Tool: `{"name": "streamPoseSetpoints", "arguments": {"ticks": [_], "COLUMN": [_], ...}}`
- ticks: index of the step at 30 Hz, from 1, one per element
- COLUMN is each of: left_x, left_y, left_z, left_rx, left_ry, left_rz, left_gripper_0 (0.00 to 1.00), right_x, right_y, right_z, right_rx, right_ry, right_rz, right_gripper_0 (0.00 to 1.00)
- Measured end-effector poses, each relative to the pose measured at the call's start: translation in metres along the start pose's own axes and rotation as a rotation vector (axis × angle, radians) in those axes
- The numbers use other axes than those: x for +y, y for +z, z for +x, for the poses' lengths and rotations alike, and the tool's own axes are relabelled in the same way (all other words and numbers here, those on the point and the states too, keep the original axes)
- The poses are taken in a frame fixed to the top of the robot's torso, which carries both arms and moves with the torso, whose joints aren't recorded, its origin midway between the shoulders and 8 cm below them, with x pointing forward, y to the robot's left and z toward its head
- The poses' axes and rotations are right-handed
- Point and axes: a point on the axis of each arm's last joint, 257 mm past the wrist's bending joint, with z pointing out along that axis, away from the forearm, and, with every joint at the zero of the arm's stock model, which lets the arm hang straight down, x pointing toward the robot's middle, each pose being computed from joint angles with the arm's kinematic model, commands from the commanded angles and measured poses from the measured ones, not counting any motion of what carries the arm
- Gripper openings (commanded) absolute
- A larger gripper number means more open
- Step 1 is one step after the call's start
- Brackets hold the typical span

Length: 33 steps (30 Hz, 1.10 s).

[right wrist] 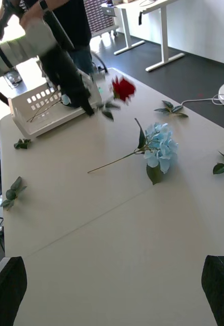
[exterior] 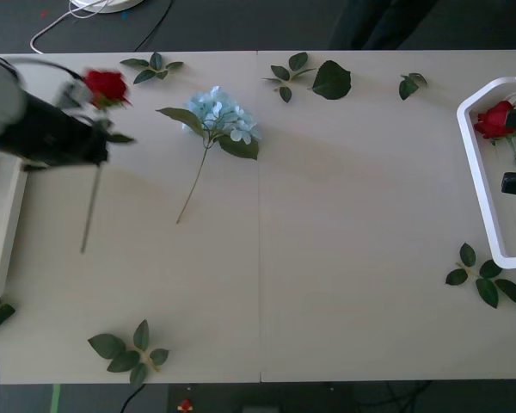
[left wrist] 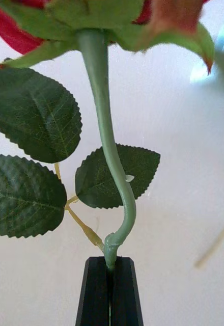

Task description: Place the red flowers into the right box and the blue flowers into the left box. If a person shows an open palm, hand one flower to the person first, then continue sorting.

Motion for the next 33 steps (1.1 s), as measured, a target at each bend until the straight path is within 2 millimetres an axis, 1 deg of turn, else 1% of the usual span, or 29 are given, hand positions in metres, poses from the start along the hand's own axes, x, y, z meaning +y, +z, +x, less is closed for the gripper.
{"name": "streamPoseSetpoints", "arguments": {"ticks": [2, 6, 10, 12, 15, 17, 20, 23, 26, 29, 33], "left_x": [-0.012, -0.056, -0.107, -0.130, -0.172, -0.202, -0.241, -0.270, -0.291, -0.306, -0.334], "left_y": [-0.021, -0.047, -0.072, -0.085, -0.105, -0.116, -0.130, -0.141, -0.151, -0.161, -0.176], "left_z": [-0.014, -0.036, -0.060, -0.073, -0.095, -0.105, -0.114, -0.116, -0.114, -0.114, -0.121], "left_rx": [-0.040, -0.097, -0.147, -0.179, -0.263, -0.324, -0.405, -0.458, -0.487, -0.518, -0.613], "left_ry": [-0.002, 0.025, 0.050, 0.068, 0.123, 0.185, 0.280, 0.357, 0.396, 0.429, 0.455], "left_rz": [0.053, 0.199, 0.365, 0.429, 0.546, 0.618, 0.713, 0.780, 0.843, 0.892, 0.968], "left_gripper_0": [0.00, 0.00, 0.00, 0.00, 0.00, 0.00, 0.00, 0.00, 0.00, 0.00, 0.00], "right_x": [0.000, 0.000, 0.000, 0.000, 0.001, 0.001, 0.001, 0.001, 0.001, 0.001, 0.001], "right_y": [0.000, 0.000, 0.000, 0.000, 0.000, 0.000, 0.000, 0.000, 0.000, 0.000, 0.000], "right_z": [0.000, 0.000, 0.000, 0.000, 0.000, 0.000, 0.000, 0.000, 0.000, 0.000, 0.000], "right_rx": [0.000, 0.000, 0.000, 0.000, 0.000, 0.000, 0.000, 0.000, 0.000, 0.000, 0.000], "right_ry": [0.000, 0.000, 0.000, 0.000, 0.001, 0.001, 0.001, 0.001, 0.001, 0.001, 0.001], "right_rz": [0.000, -0.001, -0.001, -0.001, -0.001, -0.001, -0.002, -0.002, -0.002, -0.002, -0.002], "right_gripper_0": [1.00, 1.00, 1.00, 1.00, 1.00, 1.00, 1.00, 1.00, 1.00, 1.00, 1.00]}}
